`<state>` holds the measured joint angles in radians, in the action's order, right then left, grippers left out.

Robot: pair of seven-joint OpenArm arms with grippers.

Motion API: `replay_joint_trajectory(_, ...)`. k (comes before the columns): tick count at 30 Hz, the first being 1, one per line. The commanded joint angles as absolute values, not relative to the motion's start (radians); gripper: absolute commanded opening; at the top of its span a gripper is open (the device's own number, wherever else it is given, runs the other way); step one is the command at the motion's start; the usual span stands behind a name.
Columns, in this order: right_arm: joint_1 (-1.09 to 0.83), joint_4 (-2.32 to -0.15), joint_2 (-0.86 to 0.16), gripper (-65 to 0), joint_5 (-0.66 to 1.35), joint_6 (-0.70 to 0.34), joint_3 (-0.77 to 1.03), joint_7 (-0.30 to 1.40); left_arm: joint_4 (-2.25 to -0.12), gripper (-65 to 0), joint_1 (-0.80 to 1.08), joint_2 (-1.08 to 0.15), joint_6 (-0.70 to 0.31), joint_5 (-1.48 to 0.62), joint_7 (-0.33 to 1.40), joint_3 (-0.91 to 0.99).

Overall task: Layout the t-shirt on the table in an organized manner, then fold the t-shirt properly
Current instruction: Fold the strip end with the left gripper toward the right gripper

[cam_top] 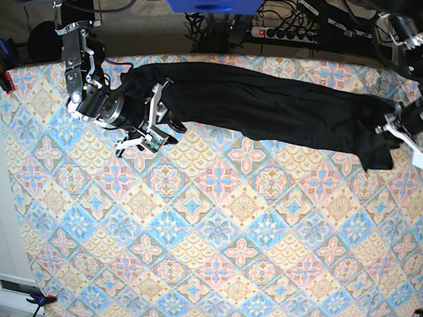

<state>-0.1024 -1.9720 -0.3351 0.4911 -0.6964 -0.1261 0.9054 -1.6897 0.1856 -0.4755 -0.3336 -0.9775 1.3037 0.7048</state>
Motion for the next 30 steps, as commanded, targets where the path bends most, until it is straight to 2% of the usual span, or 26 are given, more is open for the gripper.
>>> replay_joint_trajectory(1, -0.091, -1.992, -0.344, -48.4, 0.509, -0.698, -0.120, 0.885, -1.732, -65.0, 0.193, -0.479, -0.335, -0.992, 1.291, 0.716)
replay_joint_trajectory(11, -0.091, -1.992, -0.346, -48.4, 0.509, -0.698, -0.120, 0.885, -1.802, -65.0, 0.194, -0.294, -0.334, -0.986, 1.345, 0.671)
replay_joint_trajectory(16, -0.091, -1.992, -0.375, -48.4, 0.509, -0.698, -0.120, 0.885, -1.802, -65.0, 0.176, -0.213, -0.334, -0.905, 1.345, 0.645)
replay_joint_trajectory(24, -0.091, -1.992, -0.381, -48.4, 0.509, -0.698, -0.120, 0.885, -1.801, -65.0, 0.173, -0.186, -0.334, -0.828, 1.270, 0.443)
replay_joint_trajectory(30, -0.091, -1.992, -0.381, -48.4, 0.509, -0.698, -0.120, 0.885, -1.799, -65.0, 0.177, -0.133, -0.334, -0.822, 1.273, 0.417)
